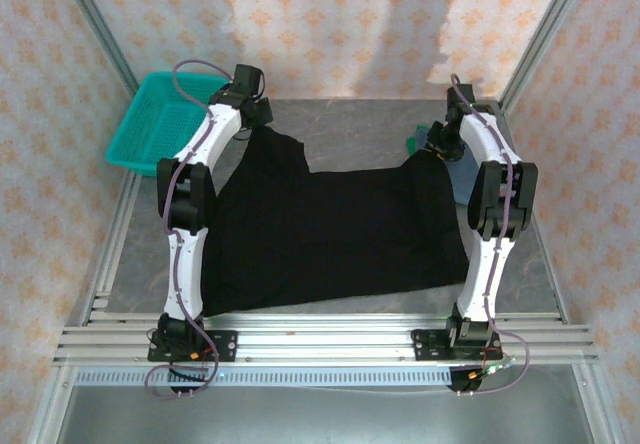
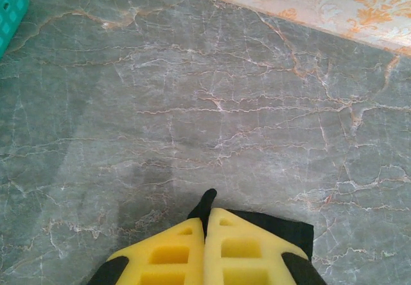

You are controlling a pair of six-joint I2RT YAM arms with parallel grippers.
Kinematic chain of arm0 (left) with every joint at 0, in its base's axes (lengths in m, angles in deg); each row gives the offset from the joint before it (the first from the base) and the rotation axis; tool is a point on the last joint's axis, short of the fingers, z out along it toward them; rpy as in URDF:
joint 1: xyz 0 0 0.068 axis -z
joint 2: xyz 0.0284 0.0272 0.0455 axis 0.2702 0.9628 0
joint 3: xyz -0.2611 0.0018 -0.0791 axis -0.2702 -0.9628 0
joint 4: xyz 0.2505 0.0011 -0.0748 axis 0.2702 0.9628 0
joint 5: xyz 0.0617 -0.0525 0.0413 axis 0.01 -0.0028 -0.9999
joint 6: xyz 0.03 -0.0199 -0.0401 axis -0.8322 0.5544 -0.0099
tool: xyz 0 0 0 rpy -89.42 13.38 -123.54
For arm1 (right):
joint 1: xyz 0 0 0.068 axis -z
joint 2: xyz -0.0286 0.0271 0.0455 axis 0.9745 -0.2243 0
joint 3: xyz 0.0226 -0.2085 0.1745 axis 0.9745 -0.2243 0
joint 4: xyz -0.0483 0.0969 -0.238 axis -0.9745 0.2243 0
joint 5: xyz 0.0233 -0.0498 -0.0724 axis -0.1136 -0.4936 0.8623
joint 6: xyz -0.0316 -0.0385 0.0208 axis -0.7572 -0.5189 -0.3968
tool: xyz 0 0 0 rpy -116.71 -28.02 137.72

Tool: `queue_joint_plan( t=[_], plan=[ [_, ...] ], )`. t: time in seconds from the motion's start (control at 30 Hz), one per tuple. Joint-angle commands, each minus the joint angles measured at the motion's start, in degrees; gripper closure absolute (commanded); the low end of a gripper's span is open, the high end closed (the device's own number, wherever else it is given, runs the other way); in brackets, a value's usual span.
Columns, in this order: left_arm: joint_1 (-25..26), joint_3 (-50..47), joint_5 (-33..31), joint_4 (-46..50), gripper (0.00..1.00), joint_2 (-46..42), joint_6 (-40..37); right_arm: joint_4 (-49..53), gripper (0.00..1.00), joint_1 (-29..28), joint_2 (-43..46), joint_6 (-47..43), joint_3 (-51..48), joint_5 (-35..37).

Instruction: Fold and stack the t-shirts

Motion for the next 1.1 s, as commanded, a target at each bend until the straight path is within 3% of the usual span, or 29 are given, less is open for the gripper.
queue_joint_plan(
  t=[0.0,0.07,0.57,1.07],
  plan=[
    [-0.26,-0.28,0.05,0.39,1.0,-2.84,-0.54,-0.42,0.91,0.42,0.71,0.91,1.5,0.27],
    [-0.25,-0.28,-0.33,0.88,1.0,-3.37,-0.91,-0.02,1.0,0.39,0.83,0.89,2.22,0.49],
    [-1.18,-7.78,-2.17,0.98,1.0,-12.92,-3.0,5.46,1.0,0.41,5.02,-0.54,5.95,5.84],
    [-2.6,-27.57,-0.77,-3.87,1.0,-28.58,-1.87,5.24,1.0,0.39,13.77,-5.52,-3.72,8.69]
  ],
)
